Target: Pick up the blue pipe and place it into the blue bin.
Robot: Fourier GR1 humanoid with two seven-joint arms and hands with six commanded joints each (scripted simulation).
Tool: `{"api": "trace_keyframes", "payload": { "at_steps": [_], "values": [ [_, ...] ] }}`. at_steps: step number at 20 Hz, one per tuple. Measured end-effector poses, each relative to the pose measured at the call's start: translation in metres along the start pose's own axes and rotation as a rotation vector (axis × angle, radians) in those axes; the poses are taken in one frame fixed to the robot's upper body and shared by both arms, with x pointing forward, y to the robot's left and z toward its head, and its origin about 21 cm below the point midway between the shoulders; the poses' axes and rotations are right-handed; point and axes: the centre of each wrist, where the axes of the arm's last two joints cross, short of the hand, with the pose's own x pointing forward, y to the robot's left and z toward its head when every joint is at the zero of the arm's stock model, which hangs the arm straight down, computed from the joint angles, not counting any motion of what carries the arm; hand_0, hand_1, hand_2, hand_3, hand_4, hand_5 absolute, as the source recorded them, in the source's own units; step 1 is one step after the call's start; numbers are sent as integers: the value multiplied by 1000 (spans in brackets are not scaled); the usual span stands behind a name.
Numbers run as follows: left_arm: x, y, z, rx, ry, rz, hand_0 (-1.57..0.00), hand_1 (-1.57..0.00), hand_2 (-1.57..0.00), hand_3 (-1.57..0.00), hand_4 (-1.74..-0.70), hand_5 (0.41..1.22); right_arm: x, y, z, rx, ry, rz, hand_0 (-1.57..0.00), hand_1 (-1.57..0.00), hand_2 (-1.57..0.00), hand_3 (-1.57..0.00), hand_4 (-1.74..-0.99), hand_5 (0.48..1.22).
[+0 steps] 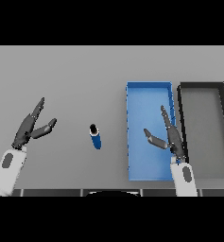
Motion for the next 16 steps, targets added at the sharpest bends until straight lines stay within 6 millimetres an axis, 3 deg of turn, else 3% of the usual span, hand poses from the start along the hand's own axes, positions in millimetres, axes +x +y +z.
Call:
{"api": "trace_keyframes", "payload": {
  "at_steps": [4, 7, 13, 16],
  "values": [
    [2, 4, 3, -74, -38, -16, 1, 1, 1, 1, -965, 590, 3, -3, 4, 17, 11, 41, 1, 1, 1, 1, -1182, 583],
    [11, -7, 8, -185, -86, -7, 1, 1, 1, 1, -984, 578, 7, -2, -2, 18, 26, 27, 1, 1, 1, 1, -1194, 579],
    [32, -43, 26, -408, 2, -59, 1, 1, 1, 1, -1047, 483, 8, -2, -2, 20, 21, 5, 1, 1, 1, 1, -1228, 573],
    [26, -68, 28, -485, 21, -85, 1, 1, 1, 1, -1084, 469, 12, -4, -2, 24, 0, 8, 1, 1, 1, 1, -1213, 572]
  ]
}}
